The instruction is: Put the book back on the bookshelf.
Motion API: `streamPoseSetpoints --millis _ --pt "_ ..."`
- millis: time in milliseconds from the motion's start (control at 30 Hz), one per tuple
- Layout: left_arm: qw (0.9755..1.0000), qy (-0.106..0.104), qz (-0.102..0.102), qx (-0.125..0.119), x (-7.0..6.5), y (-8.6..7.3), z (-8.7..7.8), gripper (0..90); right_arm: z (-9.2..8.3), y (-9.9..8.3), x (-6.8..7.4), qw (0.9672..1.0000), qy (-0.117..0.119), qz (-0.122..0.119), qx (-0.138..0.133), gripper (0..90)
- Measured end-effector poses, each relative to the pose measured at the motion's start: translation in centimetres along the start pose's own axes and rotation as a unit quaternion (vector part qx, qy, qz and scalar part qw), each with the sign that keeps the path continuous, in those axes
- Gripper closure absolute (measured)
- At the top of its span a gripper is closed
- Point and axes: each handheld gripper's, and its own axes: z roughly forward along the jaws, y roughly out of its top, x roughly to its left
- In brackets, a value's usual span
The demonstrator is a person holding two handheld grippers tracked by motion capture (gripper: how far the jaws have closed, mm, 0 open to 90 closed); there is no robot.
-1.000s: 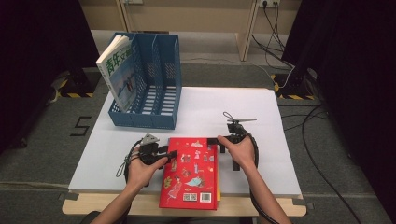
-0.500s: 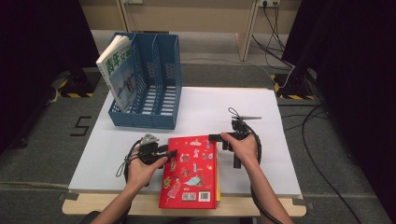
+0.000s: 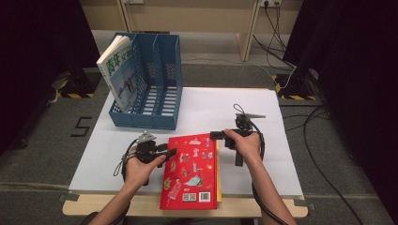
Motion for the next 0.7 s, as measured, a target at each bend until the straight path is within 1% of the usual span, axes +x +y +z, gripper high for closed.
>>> streamPoseSetpoints --millis 33,67,100,133,167,200,233,267,333,367,467,500,533,600,633,700 --pt "1.0 -0.001 -0.002 -0.005 0.0 0.1 -0.1 46.1 0.0 0.1 0.1 1.0 0.005 0.0 -0.001 76.3" --pt "0.9999 -0.001 -0.003 -0.01 0.1 0.2 -0.3 45.8 -0.2 0.3 0.4 0.9998 0.017 0.0 -0.005 77.4" --pt "0.9999 -0.001 -0.003 -0.015 0.1 0.4 -0.5 45.8 -0.2 0.3 0.4 0.9998 0.017 0.0 -0.005 77.4" --pt "0.9997 -0.003 -0.006 -0.023 0.1 0.5 -0.7 45.8 -0.3 0.4 0.7 0.9997 0.023 -0.001 -0.008 77.8" --pt "0.9995 -0.001 -0.007 -0.03 0.2 0.8 -1.0 45.6 -0.7 0.6 1.1 0.9994 0.029 -0.004 -0.017 78.5" --pt "0.9995 -0.001 -0.007 -0.03 0.2 0.8 -1.0 45.5 -0.9 0.8 1.3 0.9991 0.034 -0.007 -0.022 78.8" --pt "0.9994 -0.001 -0.006 -0.034 0.2 0.9 -1.2 45.5 -1.1 0.9 1.5 0.9989 0.038 -0.004 -0.026 79.0" --pt "0.9993 -0.002 -0.008 -0.037 0.3 1.0 -1.4 45.5 -1.1 0.9 1.5 0.9989 0.038 -0.004 -0.026 79.0" --pt "0.999 -0.001 -0.009 -0.043 0.3 1.2 -1.5 45.3 -1.7 1.2 2.0 0.9983 0.042 -0.01 -0.039 79.5" --pt "0.9989 -0.001 -0.009 -0.045 0.3 1.2 -1.6 45.3 -1.7 1.2 2.0 0.9983 0.042 -0.01 -0.039 79.5" --pt "0.9988 -0.001 -0.01 -0.048 0.4 1.3 -1.7 45.3 -2.4 1.5 2.6 0.9974 0.049 -0.016 -0.051 80.0" --pt "0.9987 -0.002 -0.011 -0.049 0.4 1.4 -1.8 45.3 -2.4 1.5 2.6 0.9974 0.049 -0.016 -0.051 80.0" --pt "0.9987 -0.002 -0.012 -0.051 0.4 1.4 -1.8 45.3 -2.7 1.7 2.8 0.9968 0.052 -0.019 -0.059 80.2" --pt "0.9984 -0.003 -0.014 -0.054 0.4 1.4 -1.9 45.3 -2.8 1.7 2.9 0.9965 0.056 -0.016 -0.06 80.3" --pt "0.9982 -0.005 -0.016 -0.058 0.4 1.4 -2.0 45.3 -2.9 1.8 2.9 0.9961 0.055 -0.021 -0.065 80.4" --pt "0.9979 -0.004 -0.016 -0.063 0.3 1.5 -2.1 45.2 -3.5 2.0 3.1 0.9951 0.059 -0.02 -0.077 80.6"
